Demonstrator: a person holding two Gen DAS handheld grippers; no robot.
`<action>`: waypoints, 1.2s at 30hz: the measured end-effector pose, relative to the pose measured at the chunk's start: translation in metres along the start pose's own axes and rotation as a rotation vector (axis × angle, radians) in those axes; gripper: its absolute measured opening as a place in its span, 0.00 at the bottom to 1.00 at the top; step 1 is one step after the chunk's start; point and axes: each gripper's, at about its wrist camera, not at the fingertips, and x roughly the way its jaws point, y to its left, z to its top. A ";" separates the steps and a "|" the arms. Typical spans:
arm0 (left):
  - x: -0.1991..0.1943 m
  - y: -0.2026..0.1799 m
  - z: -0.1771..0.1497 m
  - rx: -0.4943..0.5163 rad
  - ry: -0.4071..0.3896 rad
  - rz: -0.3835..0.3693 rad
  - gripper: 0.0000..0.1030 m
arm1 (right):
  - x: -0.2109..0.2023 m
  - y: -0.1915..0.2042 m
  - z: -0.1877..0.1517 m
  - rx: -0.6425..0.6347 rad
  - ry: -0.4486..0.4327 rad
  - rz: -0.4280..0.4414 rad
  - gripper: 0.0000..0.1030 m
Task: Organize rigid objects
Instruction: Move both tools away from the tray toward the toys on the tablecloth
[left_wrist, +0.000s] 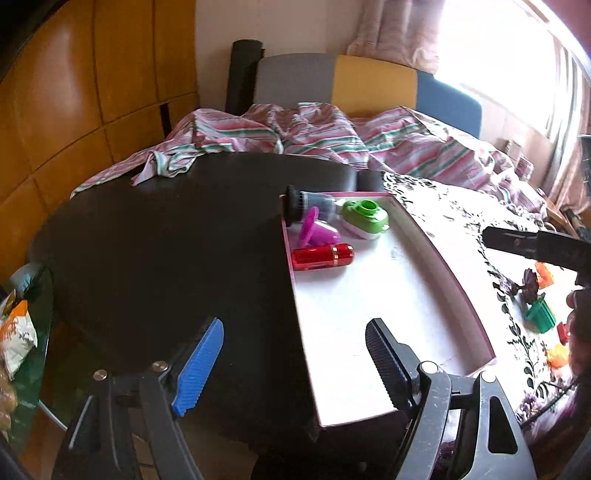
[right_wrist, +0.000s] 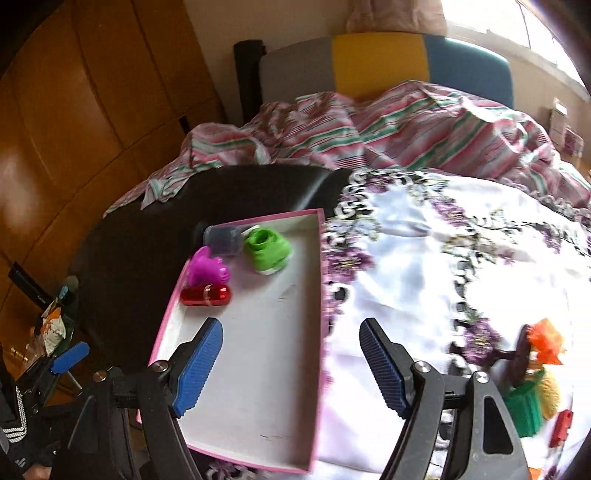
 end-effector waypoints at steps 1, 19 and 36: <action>0.000 -0.003 0.000 0.008 0.000 -0.004 0.78 | -0.005 -0.009 -0.001 0.013 -0.006 -0.014 0.76; 0.008 -0.084 0.023 0.181 -0.021 -0.112 0.80 | -0.094 -0.226 -0.041 0.478 -0.163 -0.390 0.76; 0.028 -0.174 0.031 0.321 0.023 -0.214 0.84 | -0.108 -0.282 -0.079 0.793 -0.257 -0.269 0.76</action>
